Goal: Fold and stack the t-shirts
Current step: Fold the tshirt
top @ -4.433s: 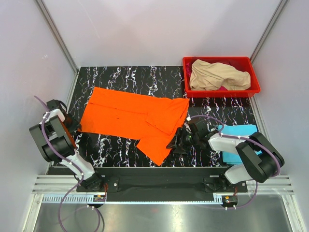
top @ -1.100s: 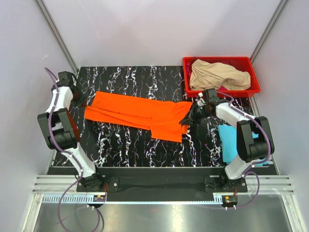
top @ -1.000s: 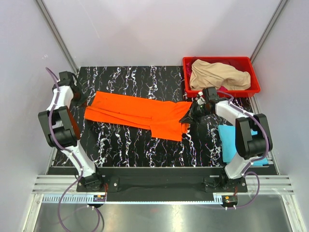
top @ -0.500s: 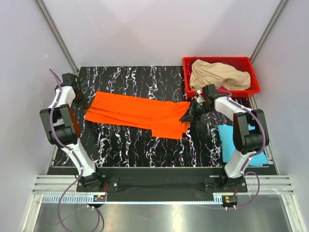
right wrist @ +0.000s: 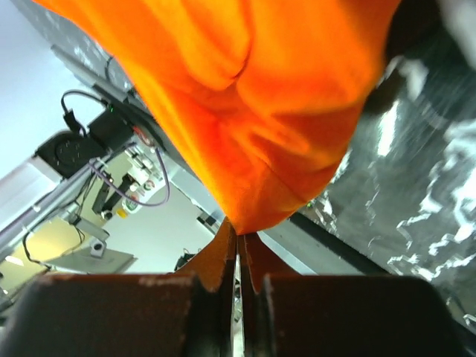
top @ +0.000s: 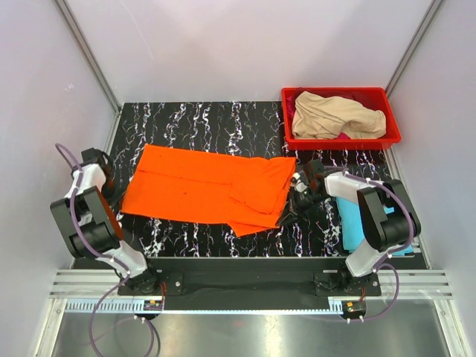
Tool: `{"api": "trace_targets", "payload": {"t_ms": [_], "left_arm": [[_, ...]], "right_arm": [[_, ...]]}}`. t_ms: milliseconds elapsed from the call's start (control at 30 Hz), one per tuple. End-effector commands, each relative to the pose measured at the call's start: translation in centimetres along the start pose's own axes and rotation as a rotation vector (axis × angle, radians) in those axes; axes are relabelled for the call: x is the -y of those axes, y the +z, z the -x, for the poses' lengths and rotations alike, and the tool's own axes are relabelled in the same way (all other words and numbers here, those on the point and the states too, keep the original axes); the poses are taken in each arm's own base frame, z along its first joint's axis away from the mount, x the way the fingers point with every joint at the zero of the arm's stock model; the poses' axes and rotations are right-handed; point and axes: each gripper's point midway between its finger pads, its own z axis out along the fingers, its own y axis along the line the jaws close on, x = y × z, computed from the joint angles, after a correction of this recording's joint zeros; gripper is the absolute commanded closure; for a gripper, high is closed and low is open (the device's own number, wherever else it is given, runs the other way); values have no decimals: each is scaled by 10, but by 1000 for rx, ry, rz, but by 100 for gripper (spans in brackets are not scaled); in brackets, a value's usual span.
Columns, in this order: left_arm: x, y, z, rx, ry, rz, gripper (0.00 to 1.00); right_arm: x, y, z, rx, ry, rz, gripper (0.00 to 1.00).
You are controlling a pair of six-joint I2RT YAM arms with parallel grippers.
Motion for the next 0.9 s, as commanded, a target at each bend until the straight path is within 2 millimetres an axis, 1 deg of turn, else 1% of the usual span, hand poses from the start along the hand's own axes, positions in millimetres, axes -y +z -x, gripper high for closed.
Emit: {"api": "trace_targets", "payload": {"t_ms": [0,33,67,100,133,167,200,233,267,300,333,367,400,433,467,500,533,567,633,667,700,733,767,800,867], "left_arm": [[-24,-18,8,106,-35,60,97],[-27,-19,7,112,-32,69,88],[-33,-23,9,129,-36,90,68],[-33,-24,9,133,-28,89,66],[-31,-26,11,142,-22,74,63],[-27,-29,12,140,-17,52,60],[-24,-34,18,154,-16,40,52],[-19,-37,21,162,-9,14,49],[-10,-42,25,180,9,-20,48],[0,-46,28,189,46,-61,48],[13,-52,37,219,64,-116,48],[36,-58,35,211,107,-209,49],[48,-59,34,206,144,-253,50],[66,-63,42,238,166,-318,51],[88,-68,35,215,207,-406,53],[100,-63,34,194,232,-429,56],[115,-68,36,188,252,-480,58],[129,-61,30,150,278,-505,60],[144,-61,26,111,296,-553,64],[154,-58,26,93,303,-576,64],[158,-57,25,78,297,-591,65],[162,-57,25,65,297,-607,66],[166,-53,24,48,298,-611,67],[168,-52,25,42,301,-618,67],[170,-48,25,32,304,-617,67]], "right_arm": [[-13,-10,-19,-18,-59,57,95],[-13,-10,-21,-22,-61,62,93],[-14,-12,-26,-28,-64,66,91],[-15,-14,-27,-27,-71,66,87],[-12,-17,-24,-1,-82,30,73],[-14,-26,-19,23,-107,-6,67],[-13,-33,-9,77,-130,-52,63],[-16,-40,-1,113,-141,-64,59],[-27,-48,13,163,-163,-66,51],[-29,-51,23,190,-162,-75,48],[-31,-54,33,220,-163,-87,46],[-43,-59,47,257,-182,-78,46],[-41,-55,57,259,-169,-90,46],[-42,-54,65,272,-167,-91,46],[-48,-54,77,301,-180,-86,46],[-41,-48,86,295,-163,-106,48],[-42,-46,93,302,-164,-110,50],[-36,-39,99,289,-154,-119,52],[-34,-33,104,274,-149,-117,58],[-32,-28,107,267,-139,-115,60],[-32,-24,107,257,-134,-108,62],[-29,-20,105,247,-127,-107,65],[-28,-18,106,245,-114,-102,67],[-30,-13,101,228,-113,-89,69],[-31,-8,93,207,-109,-86,69]]}}
